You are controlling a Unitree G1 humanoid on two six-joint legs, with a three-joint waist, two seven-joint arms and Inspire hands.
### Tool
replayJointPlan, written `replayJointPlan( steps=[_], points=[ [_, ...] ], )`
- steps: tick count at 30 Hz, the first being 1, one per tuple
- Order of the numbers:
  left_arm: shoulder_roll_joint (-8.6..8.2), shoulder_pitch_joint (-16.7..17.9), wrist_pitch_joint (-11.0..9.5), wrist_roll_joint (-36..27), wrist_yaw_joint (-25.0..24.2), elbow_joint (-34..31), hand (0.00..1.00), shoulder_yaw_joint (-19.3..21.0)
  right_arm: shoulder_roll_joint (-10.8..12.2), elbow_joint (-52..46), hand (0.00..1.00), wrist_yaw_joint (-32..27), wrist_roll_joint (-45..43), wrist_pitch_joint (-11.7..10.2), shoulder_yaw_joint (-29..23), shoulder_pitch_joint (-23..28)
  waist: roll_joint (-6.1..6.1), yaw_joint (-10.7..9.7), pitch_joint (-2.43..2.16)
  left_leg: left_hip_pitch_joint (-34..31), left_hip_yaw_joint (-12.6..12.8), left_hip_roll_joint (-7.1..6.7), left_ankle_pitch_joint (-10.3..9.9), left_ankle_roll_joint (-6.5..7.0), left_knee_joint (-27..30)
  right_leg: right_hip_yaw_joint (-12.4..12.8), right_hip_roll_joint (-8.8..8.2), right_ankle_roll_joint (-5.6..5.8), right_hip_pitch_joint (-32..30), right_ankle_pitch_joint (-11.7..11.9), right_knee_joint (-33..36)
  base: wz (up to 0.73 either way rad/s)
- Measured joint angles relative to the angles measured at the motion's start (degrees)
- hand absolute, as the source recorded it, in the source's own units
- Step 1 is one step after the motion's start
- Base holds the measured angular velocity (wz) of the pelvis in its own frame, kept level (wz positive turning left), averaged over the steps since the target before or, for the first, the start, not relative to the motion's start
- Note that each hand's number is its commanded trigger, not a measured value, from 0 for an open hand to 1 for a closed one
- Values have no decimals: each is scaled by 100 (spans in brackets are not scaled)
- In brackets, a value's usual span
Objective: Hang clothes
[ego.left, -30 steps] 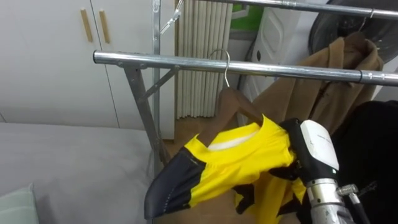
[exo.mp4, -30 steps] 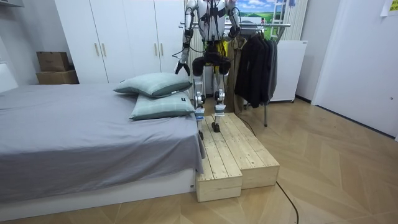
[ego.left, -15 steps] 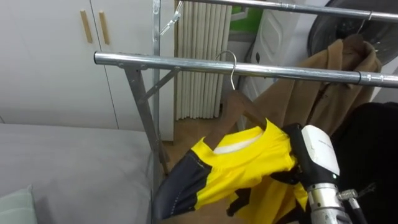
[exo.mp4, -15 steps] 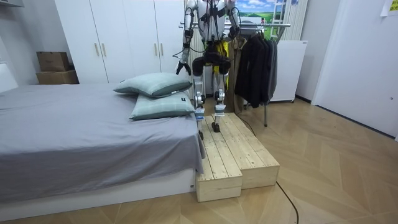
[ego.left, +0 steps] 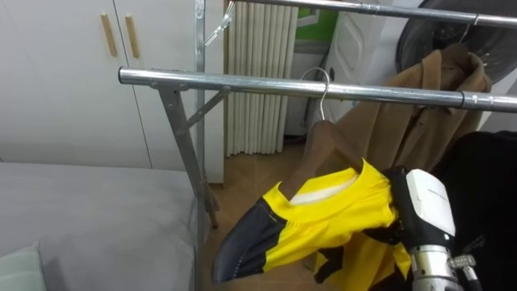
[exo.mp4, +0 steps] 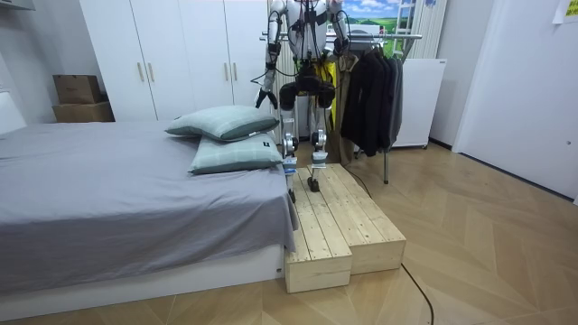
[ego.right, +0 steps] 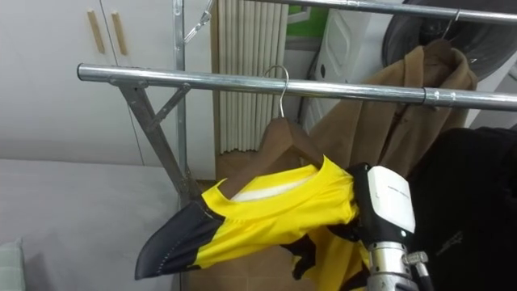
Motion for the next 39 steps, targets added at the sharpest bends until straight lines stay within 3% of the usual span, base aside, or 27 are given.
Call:
replayJointPlan(
  steps=[22,24,25,30,34,39],
  points=[
    [5,98,2,3,-24,-32,0,170,85,0,100,-12,-426,19,-157,71,-34,-102,-3,7,15,0,0,0,2,5,4,1,3,-7,5,0],
    [5,103,11,2,-67,-32,0,170,150,0,50,-29,-462,59,-169,80,-29,-107,-5,5,16,1,0,0,1,6,3,1,5,-7,2,0],
    [4,103,11,2,-97,-32,0,170,178,0,0,-29,-475,78,-169,83,-25,-106,-7,4,15,0,-1,0,-2,6,2,1,6,-7,2,0],
    [3,114,19,4,-118,-31,0,180,207,0,0,9,-517,204,-171,88,-10,-103,-15,4,13,0,-1,0,-3,0,2,1,7,-6,5,0],
    [0,115,35,3,-120,-31,0,210,207,93,0,74,-526,439,-176,88,2,-99,-15,3,12,3,-1,0,1,-1,3,0,4,-7,-1,0],
    [1,118,35,0,-124,-27,0,220,207,201,0,83,-502,459,-206,89,25,-105,-19,8,11,4,0,0,0,3,6,0,5,-8,-11,0]
  ],
)
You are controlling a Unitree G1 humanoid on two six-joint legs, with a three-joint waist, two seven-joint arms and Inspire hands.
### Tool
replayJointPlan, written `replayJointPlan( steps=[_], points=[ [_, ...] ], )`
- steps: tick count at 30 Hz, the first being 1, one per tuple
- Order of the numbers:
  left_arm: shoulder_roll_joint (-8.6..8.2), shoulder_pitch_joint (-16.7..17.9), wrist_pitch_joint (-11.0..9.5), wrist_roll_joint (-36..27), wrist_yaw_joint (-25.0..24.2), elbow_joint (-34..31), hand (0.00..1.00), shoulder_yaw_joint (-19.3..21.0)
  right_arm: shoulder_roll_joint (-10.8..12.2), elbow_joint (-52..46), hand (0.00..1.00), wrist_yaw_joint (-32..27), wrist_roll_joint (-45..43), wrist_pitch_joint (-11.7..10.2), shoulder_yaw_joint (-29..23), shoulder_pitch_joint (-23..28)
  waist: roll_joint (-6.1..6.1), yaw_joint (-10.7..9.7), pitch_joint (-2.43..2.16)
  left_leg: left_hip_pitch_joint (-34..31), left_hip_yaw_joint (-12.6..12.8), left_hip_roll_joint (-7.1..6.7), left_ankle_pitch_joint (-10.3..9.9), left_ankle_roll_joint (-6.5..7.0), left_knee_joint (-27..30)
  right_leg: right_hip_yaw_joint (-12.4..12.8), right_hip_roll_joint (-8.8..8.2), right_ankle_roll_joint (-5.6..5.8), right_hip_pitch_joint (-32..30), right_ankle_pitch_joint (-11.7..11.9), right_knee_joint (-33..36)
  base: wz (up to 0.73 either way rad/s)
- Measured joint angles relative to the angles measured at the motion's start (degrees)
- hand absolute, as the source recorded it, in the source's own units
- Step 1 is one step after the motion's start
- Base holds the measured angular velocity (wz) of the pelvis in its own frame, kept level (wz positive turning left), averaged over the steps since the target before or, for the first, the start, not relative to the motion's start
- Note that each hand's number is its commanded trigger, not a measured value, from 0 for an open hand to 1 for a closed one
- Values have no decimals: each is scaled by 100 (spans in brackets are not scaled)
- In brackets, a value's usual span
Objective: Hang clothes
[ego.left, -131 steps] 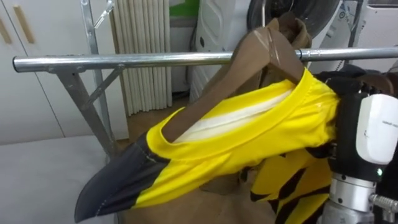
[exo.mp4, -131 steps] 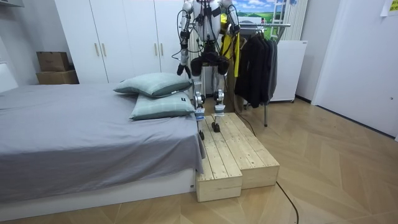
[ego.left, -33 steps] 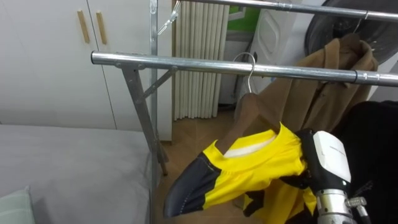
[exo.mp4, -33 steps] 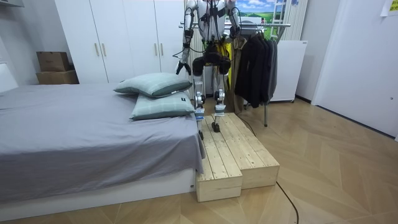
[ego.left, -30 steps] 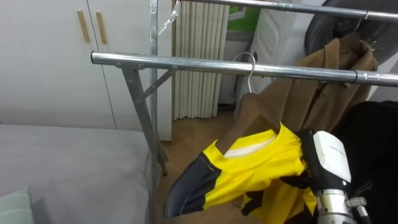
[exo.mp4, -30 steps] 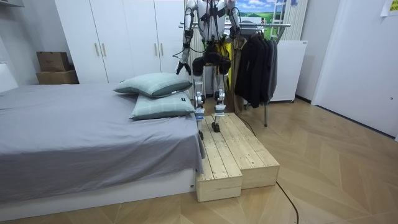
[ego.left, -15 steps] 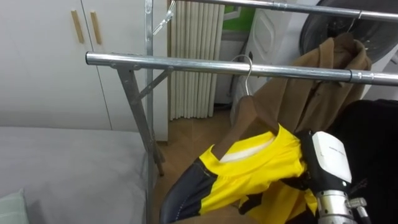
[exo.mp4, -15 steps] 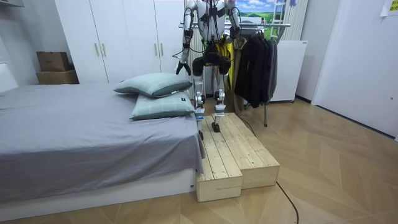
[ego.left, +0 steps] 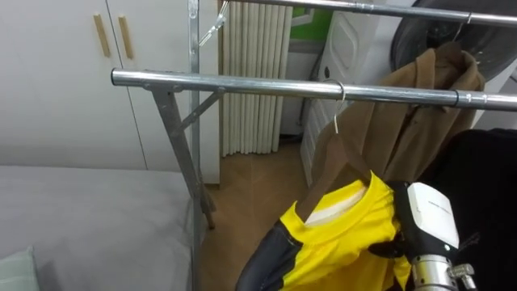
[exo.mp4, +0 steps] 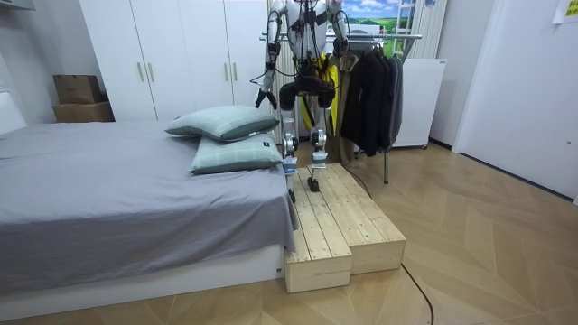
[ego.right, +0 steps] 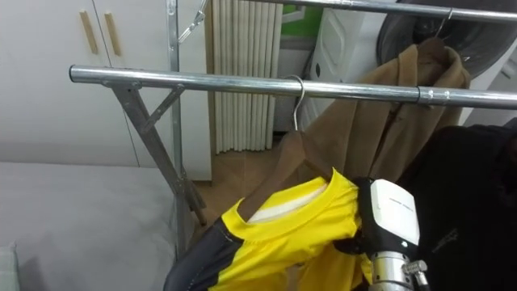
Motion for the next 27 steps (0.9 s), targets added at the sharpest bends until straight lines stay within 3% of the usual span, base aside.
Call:
replayJointPlan(
  steps=[13,27],
  points=[
    [1,207,20,-3,10,0,0,1,2,28,0,371,87,181,2,45,8,12,3,60,11,3,-4,-4,-18,37,37,-16,-1,-69,102,0],
    [-5,250,23,-1,37,-1,0,170,3,62,0,368,58,180,-192,188,39,-8,0,97,28,8,-7,-9,-43,45,56,-18,0,-90,115,0]
  ],
)
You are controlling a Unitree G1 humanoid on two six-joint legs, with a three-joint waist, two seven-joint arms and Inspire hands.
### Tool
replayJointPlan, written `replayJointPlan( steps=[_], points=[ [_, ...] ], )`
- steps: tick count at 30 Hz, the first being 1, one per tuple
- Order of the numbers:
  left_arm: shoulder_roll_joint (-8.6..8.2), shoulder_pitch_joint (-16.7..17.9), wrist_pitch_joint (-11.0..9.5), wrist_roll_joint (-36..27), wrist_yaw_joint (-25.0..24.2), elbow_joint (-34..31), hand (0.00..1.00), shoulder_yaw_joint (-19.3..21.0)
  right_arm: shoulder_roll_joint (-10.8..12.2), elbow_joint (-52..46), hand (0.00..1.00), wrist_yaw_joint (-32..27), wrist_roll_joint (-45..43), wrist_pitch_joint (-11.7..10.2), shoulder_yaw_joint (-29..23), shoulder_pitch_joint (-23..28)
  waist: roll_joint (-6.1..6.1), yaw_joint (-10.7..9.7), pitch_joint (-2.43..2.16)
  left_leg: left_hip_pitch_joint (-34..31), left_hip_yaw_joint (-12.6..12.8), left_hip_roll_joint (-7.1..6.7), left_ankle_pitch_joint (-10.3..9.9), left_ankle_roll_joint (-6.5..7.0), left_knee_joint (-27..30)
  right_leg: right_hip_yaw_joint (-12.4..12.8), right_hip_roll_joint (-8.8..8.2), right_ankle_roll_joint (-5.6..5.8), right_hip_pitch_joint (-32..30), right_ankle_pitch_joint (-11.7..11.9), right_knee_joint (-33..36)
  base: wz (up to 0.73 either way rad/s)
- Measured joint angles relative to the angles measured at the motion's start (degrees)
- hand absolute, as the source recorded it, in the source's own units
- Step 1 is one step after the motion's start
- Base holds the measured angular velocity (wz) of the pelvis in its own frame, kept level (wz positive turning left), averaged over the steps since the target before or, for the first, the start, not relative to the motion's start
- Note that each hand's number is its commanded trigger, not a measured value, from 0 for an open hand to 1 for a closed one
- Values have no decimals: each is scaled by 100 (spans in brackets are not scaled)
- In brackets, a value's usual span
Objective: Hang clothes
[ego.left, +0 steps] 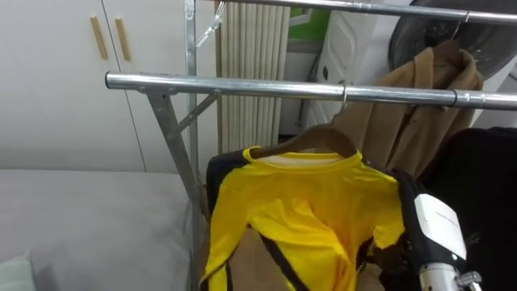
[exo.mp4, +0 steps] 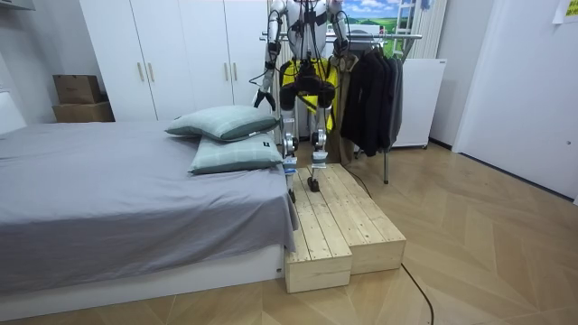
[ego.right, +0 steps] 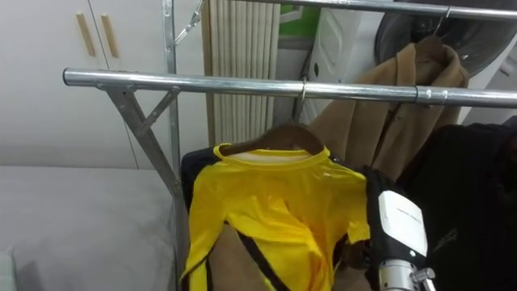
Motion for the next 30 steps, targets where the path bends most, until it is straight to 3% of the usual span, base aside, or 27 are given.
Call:
replayJointPlan(
  steps=[7,30],
  points=[
    [-1,13,64,1,30,0,0,0,22,232,0,49,-3,123,-10,98,-2,2,0,41,2,-8,0,0,11,23,-5,1,-3,-59,83,0],
    [-3,35,95,0,37,-5,0,6,28,231,0,23,-20,153,-99,111,13,13,3,58,-11,3,-9,-16,-1,22,-3,-23,-1,-65,121,0]
  ],
)
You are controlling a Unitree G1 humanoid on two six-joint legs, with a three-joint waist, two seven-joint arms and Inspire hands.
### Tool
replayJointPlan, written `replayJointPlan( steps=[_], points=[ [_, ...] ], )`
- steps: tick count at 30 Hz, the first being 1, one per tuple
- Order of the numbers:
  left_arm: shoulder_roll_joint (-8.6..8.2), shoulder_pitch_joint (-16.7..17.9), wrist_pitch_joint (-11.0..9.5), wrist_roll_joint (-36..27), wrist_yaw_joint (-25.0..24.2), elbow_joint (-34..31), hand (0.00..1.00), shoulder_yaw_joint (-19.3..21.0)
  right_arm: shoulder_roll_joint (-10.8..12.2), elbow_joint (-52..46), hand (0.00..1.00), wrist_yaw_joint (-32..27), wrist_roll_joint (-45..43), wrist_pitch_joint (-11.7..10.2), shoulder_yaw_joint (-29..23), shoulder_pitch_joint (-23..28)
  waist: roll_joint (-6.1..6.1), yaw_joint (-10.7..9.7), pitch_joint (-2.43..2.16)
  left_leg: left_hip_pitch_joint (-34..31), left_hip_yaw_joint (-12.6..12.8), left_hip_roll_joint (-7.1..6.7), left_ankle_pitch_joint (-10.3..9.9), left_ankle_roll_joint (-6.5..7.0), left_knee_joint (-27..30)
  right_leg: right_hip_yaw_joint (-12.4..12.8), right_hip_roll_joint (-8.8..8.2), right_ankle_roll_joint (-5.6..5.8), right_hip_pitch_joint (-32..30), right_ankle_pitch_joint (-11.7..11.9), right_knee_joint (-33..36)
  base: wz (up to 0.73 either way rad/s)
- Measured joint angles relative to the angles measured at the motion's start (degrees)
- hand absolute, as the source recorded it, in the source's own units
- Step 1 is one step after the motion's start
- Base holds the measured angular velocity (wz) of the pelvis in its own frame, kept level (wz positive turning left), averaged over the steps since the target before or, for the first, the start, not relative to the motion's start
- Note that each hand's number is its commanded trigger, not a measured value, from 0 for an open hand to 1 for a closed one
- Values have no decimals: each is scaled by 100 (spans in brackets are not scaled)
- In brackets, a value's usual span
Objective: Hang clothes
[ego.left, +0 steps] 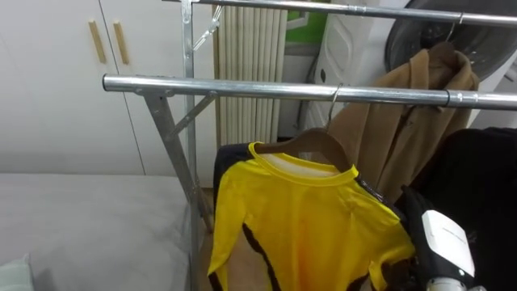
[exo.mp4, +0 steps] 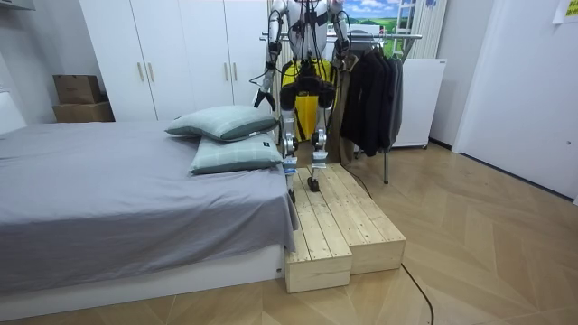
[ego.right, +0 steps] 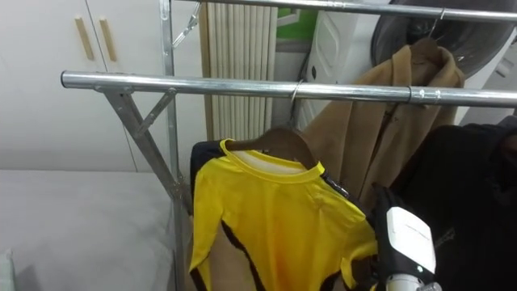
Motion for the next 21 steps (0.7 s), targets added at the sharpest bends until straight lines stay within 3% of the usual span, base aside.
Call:
replayJointPlan(
  steps=[21],
  points=[
    [-66,6,3,-2,22,0,0,18,3,-374,0,-95,-240,80,-167,-6,-7,-18,-7,-15,94,-12,0,0,-44,134,33,11,-100,-32,71,-2]
  ],
)
